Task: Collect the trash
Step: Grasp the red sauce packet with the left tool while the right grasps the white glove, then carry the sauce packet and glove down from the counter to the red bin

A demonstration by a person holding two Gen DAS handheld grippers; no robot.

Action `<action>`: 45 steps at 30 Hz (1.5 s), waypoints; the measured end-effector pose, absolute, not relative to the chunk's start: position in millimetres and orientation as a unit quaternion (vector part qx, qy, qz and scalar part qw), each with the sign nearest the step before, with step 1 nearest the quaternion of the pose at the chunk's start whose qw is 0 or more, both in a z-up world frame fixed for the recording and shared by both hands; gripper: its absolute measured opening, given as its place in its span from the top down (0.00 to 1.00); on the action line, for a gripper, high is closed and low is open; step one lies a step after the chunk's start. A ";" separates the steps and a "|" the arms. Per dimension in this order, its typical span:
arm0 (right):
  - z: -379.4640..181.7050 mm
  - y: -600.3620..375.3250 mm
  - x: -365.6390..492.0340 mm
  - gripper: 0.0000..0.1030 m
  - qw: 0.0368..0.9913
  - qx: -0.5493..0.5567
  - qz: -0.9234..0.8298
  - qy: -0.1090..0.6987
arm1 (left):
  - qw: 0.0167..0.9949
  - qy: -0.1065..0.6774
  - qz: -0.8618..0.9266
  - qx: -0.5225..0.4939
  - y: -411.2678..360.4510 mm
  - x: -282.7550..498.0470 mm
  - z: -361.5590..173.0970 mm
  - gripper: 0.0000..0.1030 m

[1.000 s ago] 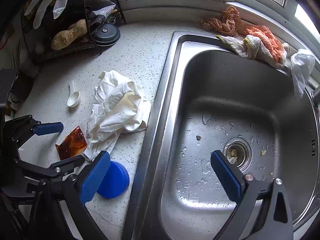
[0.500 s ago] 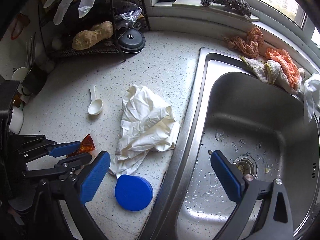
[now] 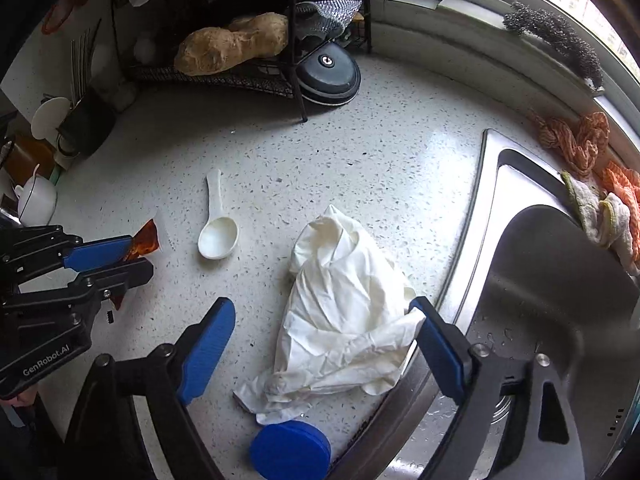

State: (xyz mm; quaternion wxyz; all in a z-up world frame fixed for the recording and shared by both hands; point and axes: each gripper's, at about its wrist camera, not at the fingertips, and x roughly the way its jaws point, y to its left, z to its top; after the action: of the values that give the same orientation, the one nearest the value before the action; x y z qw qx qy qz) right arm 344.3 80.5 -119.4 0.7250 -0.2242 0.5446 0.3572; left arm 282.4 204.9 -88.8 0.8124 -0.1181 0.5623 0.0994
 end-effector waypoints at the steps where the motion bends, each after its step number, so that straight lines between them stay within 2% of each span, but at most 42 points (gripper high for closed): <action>1: -122.6 80.9 342.5 0.32 0.720 -0.228 0.360 0.548 | 0.811 0.564 0.101 -0.118 204.6 281.8 -89.8 0.81; 4: -125.4 80.7 337.8 0.70 0.719 -0.248 0.359 0.542 | 0.808 0.567 0.105 -0.122 202.1 278.3 -90.4 0.81; 5: -123.9 80.1 336.5 0.89 0.716 -0.249 0.360 0.544 | 0.807 0.567 0.107 -0.124 200.8 276.2 -89.2 0.81; 6: -119.6 77.7 335.5 0.92 0.714 -0.237 0.366 0.547 | 0.808 0.566 0.106 -0.123 199.3 273.7 -86.9 0.81; 12: -85.9 61.2 313.4 0.94 0.739 -0.208 0.381 0.515 | 0.824 0.551 0.093 -0.098 180.1 260.4 -64.4 0.81; 23: -51.6 -7.8 262.1 0.94 0.764 -0.175 0.363 0.503 | 0.837 0.540 0.059 -0.069 112.0 234.0 -42.5 0.81; 34: -29.7 -110.2 198.9 0.94 0.791 -0.147 0.327 0.496 | 0.849 0.527 0.002 -0.031 -2.4 200.4 -30.4 0.81; 45: -26.9 -217.7 129.8 0.94 0.811 -0.116 0.284 0.498 | 0.853 0.521 -0.034 0.003 -131.7 133.3 -24.2 0.81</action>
State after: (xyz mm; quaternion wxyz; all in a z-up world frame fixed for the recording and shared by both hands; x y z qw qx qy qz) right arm 129.8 -217.7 -26.9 0.8109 -0.1161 0.4982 0.2842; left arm 133.3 -131.7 -24.2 0.8531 0.0027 0.5206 -0.0340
